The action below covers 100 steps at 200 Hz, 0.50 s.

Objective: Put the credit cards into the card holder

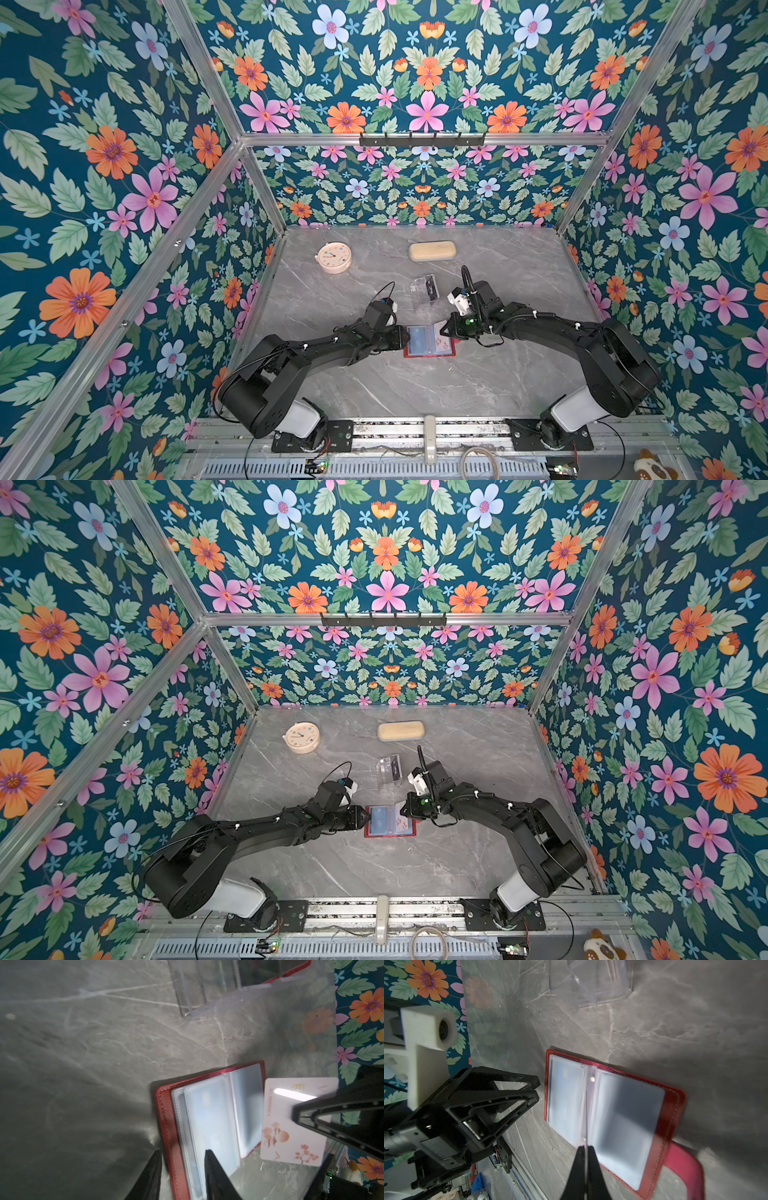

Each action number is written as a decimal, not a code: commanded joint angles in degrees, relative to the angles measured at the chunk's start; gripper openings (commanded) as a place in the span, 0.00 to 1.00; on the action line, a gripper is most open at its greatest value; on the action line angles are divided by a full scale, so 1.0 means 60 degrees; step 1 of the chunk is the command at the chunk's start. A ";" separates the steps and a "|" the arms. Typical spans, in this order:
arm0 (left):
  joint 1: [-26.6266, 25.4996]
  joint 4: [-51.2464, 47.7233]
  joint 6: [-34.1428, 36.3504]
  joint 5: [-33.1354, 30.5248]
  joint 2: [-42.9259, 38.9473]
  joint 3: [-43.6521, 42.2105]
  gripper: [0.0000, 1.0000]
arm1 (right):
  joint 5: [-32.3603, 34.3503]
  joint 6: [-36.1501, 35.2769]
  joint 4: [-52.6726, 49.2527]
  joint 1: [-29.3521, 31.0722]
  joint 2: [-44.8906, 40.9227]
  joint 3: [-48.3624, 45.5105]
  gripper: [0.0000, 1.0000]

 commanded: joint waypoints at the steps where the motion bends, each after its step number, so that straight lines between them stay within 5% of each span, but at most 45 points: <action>1: -0.0012 0.0233 -0.0256 -0.0232 0.0100 -0.0043 0.34 | -0.0215 0.0241 0.0525 0.0013 0.0179 -0.0011 0.00; 100: -0.0058 0.0088 -0.0318 -0.0269 0.0381 -0.0096 0.21 | -0.0551 0.0517 0.1071 0.0037 0.0733 0.0102 0.00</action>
